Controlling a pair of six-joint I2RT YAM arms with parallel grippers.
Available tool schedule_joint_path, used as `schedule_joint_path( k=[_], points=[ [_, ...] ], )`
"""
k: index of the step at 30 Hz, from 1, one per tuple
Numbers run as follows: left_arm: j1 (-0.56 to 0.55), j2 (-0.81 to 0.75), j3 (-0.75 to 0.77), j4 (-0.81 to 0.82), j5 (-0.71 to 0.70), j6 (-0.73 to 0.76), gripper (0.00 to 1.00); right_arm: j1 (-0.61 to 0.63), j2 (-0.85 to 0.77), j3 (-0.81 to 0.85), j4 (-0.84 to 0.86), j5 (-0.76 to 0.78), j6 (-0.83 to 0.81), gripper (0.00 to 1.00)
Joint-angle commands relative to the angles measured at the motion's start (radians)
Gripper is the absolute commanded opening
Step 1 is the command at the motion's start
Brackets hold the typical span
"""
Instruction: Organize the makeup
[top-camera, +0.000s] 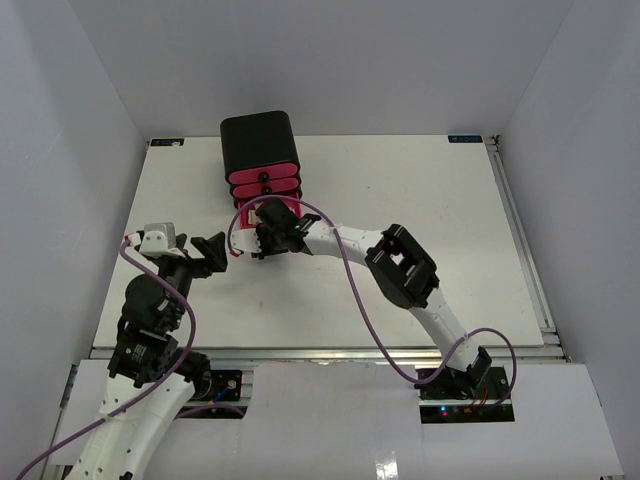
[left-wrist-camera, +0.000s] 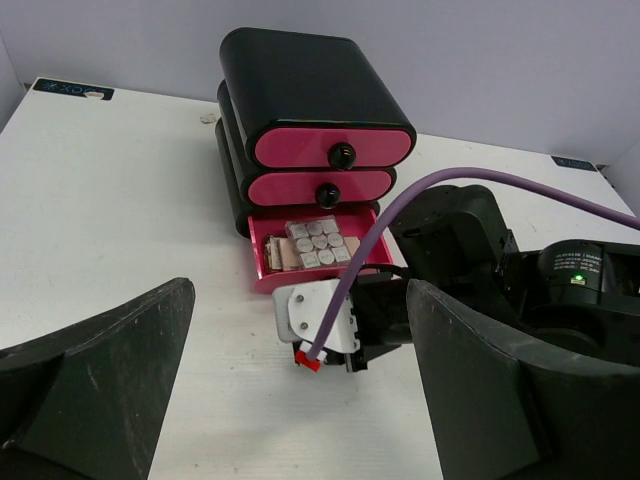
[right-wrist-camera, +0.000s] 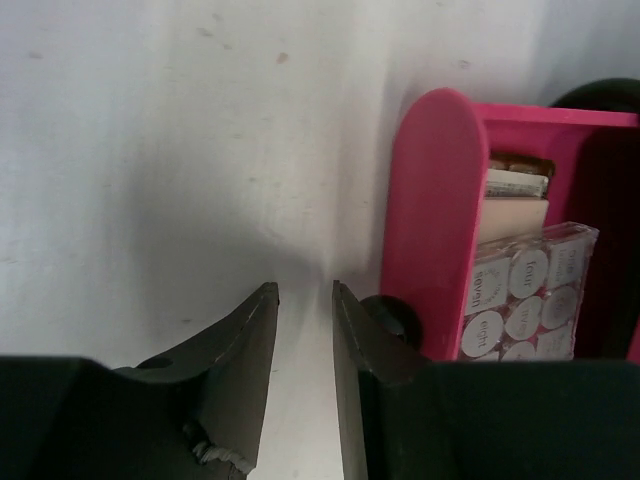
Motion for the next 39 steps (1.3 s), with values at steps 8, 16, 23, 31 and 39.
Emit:
schedule_joint_path(
  k=[8,16,23,31,39],
  points=[
    [-0.001,0.003,-0.008,0.000,-0.004,-0.004,0.98,-0.052,0.098,0.128,0.097,0.124,-0.024,0.53],
    [-0.001,0.007,-0.007,0.001,-0.004,-0.002,0.98,-0.075,0.151,0.177,0.138,0.153,-0.028,0.67],
    [-0.001,0.008,-0.007,0.000,-0.004,-0.001,0.98,-0.077,0.183,0.208,0.192,0.195,-0.025,0.83],
    [0.000,0.009,-0.007,0.000,-0.006,-0.001,0.98,-0.080,0.204,0.218,0.217,0.201,-0.030,0.95],
    [0.004,0.013,-0.009,0.005,-0.005,0.002,0.98,-0.067,0.093,0.202,0.021,-0.036,0.047,0.94]
  ],
)
